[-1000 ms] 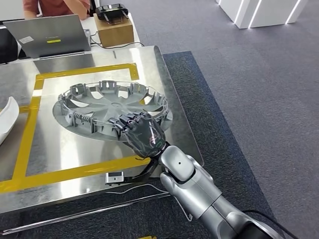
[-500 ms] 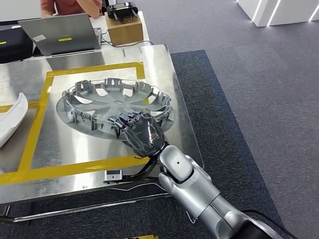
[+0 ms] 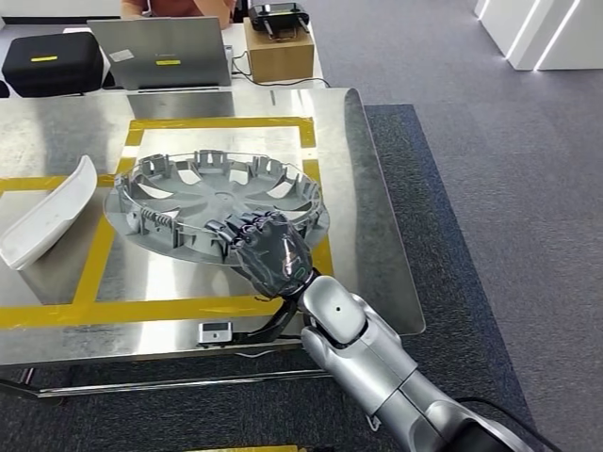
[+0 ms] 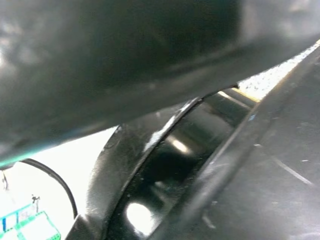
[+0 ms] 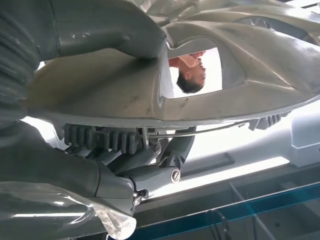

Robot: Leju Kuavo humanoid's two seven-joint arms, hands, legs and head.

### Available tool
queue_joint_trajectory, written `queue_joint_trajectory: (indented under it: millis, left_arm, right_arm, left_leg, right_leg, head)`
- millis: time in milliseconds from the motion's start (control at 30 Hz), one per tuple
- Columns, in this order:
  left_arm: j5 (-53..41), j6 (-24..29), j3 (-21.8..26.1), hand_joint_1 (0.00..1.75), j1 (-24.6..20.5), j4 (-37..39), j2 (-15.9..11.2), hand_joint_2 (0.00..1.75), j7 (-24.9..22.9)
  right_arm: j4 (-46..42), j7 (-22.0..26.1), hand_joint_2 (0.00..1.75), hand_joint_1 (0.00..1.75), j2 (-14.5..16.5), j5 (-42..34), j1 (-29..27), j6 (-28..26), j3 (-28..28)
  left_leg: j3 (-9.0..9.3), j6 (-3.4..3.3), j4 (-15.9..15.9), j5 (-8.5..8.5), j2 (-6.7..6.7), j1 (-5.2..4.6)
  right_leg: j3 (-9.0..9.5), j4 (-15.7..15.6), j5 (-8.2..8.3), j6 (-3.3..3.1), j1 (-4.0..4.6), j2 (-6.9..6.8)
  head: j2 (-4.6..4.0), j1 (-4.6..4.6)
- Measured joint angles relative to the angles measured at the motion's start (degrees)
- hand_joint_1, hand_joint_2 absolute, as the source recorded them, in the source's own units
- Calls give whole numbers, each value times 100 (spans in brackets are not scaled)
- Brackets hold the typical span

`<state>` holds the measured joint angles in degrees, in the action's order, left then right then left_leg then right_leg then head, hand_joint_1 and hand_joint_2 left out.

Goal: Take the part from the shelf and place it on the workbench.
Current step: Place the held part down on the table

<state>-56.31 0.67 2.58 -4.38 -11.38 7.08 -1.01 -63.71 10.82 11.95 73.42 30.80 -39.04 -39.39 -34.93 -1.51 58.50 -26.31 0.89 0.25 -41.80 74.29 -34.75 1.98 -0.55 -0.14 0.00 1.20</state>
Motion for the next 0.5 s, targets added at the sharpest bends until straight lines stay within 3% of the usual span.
queue_joint_trajectory:
  millis: [100, 167, 267, 500]
  left_arm:
    - [-3, -3, -15, 0, -2, -7, 10, 0, 6]
    - [-7, 0, -26, 0, -2, -10, 16, 0, 13]
    - [-10, 2, -34, 0, 2, -10, 15, 0, 15]
    - [11, 11, -52, 0, 0, -10, 4, 0, 15]
  right_arm:
    - [-2, -31, 175, 175, -2, -2, 3, 0, -2]
    - [-19, -51, 175, 175, -8, 9, -1, -1, -7]
    - [-41, -75, 175, 175, -25, 32, -29, -2, -16]
    - [-152, -212, 175, 175, -112, 61, -75, -2, -29]
  left_leg:
    - [9, 1, 4, -6, 70, -35]
    - [-25, 13, 27, -4, 86, -43]
    - [-51, 21, 36, 7, 84, -37]
    - [-43, 79, -20, 44, 85, -34]
  right_leg:
    - [479, -1115, 604, -141, 35, 38]
    - [699, -1569, 727, -161, 55, 66]
    - [720, -1627, 732, -91, 60, 76]
    - [700, -1619, 729, -118, 61, 75]
  head:
    - [0, -7]
    - [1, -20]
    - [1, -26]
    - [0, -26]
